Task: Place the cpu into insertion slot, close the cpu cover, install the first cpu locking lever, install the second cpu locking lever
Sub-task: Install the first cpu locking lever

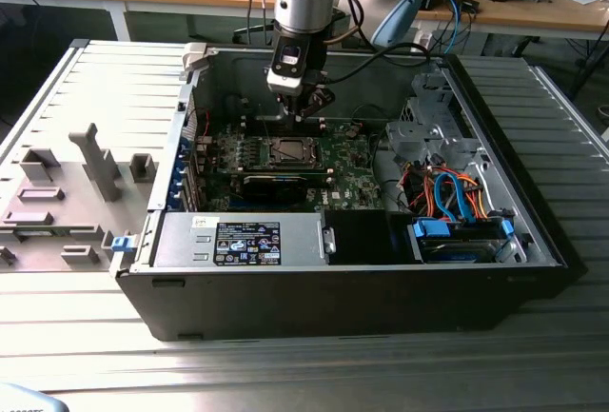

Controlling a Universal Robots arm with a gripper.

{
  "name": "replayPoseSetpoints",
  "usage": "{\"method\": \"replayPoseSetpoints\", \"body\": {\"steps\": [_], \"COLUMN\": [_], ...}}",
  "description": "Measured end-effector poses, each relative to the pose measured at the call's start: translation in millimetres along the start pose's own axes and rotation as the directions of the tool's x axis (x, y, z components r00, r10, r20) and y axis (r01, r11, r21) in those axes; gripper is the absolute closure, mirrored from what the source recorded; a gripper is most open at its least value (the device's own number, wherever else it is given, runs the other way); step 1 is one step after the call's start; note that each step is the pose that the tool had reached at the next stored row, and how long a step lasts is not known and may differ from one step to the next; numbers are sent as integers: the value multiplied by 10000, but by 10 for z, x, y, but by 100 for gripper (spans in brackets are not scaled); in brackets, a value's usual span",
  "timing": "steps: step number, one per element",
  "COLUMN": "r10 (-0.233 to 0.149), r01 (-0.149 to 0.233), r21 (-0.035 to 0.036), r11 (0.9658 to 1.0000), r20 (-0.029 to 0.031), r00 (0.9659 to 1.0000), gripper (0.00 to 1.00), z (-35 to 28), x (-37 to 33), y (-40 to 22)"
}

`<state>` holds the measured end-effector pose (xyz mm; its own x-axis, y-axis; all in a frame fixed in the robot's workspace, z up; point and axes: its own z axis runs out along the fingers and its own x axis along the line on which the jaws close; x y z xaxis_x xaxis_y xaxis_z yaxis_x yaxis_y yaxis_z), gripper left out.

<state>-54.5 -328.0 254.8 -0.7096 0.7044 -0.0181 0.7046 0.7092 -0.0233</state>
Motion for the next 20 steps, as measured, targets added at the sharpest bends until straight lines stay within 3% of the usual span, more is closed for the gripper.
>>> {"method": "replayPoseSetpoints", "body": {"steps": [20], "r10": [-462], "r01": [462], "r21": [-8], "r11": [9989], "r20": [11], "r00": [9989], "gripper": [89], "z": [0], "x": [0], "y": [0]}}
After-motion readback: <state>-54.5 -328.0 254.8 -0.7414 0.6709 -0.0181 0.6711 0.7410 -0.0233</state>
